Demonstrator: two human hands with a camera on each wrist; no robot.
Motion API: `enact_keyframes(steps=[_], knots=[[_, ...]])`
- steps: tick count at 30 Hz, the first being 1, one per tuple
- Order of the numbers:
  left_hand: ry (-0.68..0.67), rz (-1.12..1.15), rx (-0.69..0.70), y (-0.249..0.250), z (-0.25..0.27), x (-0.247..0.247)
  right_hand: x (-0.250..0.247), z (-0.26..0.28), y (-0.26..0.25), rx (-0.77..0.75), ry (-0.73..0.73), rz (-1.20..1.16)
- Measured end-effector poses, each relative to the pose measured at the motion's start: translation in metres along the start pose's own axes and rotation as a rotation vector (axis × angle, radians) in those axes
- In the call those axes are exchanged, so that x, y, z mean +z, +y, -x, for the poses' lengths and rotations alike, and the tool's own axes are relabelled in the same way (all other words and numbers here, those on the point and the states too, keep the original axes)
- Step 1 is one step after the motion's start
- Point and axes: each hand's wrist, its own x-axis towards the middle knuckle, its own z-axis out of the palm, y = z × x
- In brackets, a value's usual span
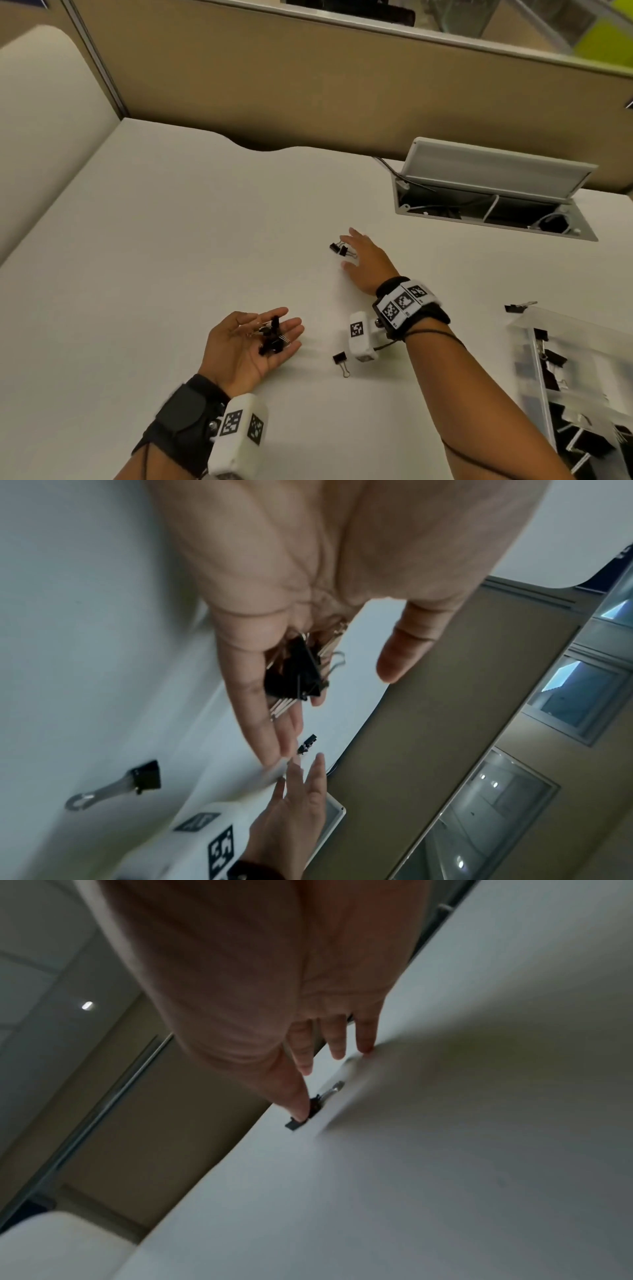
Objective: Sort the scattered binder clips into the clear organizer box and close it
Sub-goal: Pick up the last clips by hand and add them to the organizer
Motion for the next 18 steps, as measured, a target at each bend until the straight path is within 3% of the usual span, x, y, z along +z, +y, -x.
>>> enact_keyframes(steps=[4, 12, 18], knots=[[0.071, -0.020, 0.010, 0.001, 0.000, -0.004, 0.011, -0.005, -0.016, -0.054, -0.134, 0.247], [0.118, -0.012, 0.000, -0.007, -0.003, 0.001, 0.019, 0.046, -0.012, -0.137, -0.068, 0.674], [0.103, -0.044, -0.032, -0.022, -0.005, 0.007, 0.024, 0.101, -0.001, -0.065, -0.035, 0.607]])
